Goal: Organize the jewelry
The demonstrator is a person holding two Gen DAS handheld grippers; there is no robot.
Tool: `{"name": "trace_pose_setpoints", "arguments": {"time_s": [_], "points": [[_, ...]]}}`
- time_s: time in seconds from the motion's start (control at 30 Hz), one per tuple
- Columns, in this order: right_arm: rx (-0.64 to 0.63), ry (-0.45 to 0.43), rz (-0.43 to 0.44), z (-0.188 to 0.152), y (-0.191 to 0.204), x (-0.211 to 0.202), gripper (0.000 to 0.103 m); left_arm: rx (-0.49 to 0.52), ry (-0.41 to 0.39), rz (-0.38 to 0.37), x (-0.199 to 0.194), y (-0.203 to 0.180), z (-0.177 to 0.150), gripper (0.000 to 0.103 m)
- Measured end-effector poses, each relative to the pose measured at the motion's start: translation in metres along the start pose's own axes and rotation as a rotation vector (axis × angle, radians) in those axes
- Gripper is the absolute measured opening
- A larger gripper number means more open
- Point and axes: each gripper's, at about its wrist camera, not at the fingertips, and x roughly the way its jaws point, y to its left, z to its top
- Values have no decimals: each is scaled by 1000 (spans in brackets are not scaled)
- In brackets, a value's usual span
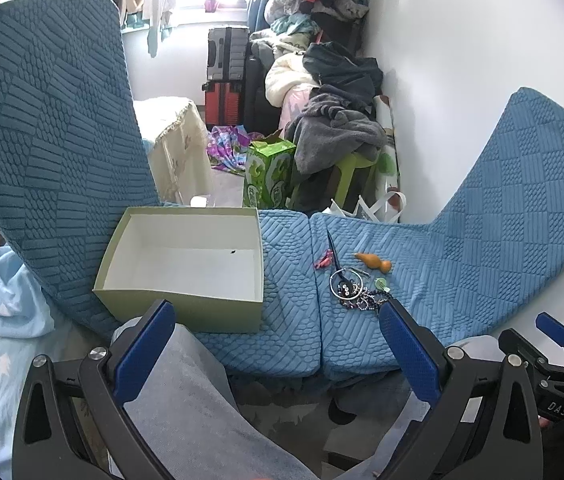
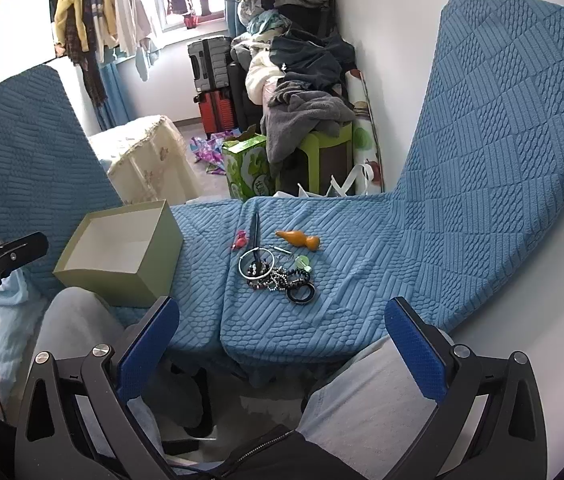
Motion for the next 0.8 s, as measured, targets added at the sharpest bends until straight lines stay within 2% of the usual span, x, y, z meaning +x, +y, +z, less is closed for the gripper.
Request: {"name": "trace_pose_setpoints", "arguments": {"time_s": [0.8], "points": [[-3, 6, 5, -1, 0, 5, 103, -12, 25, 4, 10, 0, -2, 102]]}}
